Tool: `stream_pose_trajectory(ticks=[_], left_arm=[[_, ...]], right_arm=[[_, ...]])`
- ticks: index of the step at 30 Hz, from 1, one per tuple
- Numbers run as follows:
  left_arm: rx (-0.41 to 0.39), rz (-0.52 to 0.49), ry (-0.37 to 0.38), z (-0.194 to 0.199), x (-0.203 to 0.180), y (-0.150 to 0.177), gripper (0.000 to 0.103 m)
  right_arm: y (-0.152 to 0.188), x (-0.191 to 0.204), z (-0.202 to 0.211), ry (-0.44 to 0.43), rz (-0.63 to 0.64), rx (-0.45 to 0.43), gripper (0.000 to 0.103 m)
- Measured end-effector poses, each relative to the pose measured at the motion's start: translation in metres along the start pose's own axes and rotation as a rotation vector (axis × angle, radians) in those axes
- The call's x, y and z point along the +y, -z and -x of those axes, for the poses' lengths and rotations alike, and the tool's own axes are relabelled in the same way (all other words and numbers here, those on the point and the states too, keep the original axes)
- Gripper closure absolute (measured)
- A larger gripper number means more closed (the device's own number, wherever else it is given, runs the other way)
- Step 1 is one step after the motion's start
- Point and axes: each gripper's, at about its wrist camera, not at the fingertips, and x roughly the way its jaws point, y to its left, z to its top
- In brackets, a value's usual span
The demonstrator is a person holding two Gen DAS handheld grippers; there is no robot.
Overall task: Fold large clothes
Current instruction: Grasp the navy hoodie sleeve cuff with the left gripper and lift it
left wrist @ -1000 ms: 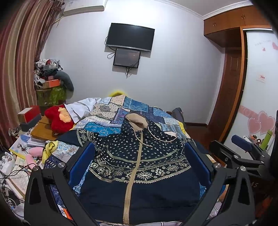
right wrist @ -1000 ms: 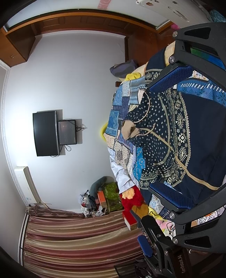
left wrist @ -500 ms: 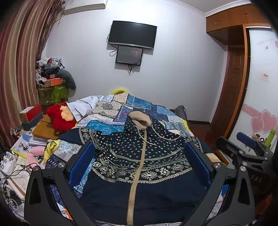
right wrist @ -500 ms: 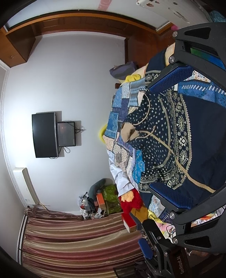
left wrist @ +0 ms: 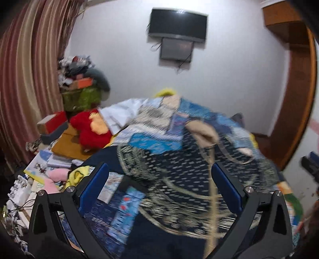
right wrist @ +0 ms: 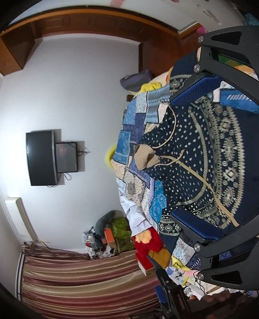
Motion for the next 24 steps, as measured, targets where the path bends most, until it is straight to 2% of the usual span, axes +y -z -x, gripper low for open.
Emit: stream_pose_trajectory(ticks=[5, 13, 16, 17, 19, 21, 24], left_arm=[[0.110, 0.061, -0.069, -0.079, 0.045, 0.003, 0.000], [0.300, 0.159, -0.135, -0.187, 0.107, 0.027, 0.000], [0.388, 0.230, -0.096, -0.216, 0.125, 0.033, 0.000], [0.426, 0.279, -0.050, -0.227, 0.135, 0.035, 0.004], [0.458, 0.347, -0.010, -0.239, 0.146, 0.038, 0.009], [0.451, 0.403, 0.019, -0.246, 0.156, 0.036, 0.009], [0.446, 0.428, 0.051, -0.259, 0.161, 0.031, 0.012]], right_arm=[[-0.011, 0.000, -0.076, 0.001, 0.048, 0.086, 0.000], [-0.003, 0.002, -0.208, -0.039, 0.124, 0.268, 0.000], [0.005, 0.003, -0.250, -0.039, 0.135, 0.339, 0.000], [0.007, 0.003, -0.261, -0.039, 0.137, 0.357, 0.000], [0.012, 0.003, -0.283, -0.044, 0.138, 0.395, 0.000], [0.015, 0.002, -0.297, -0.054, 0.131, 0.430, 0.000], [0.018, 0.005, -0.308, -0.093, 0.118, 0.450, 0.000]])
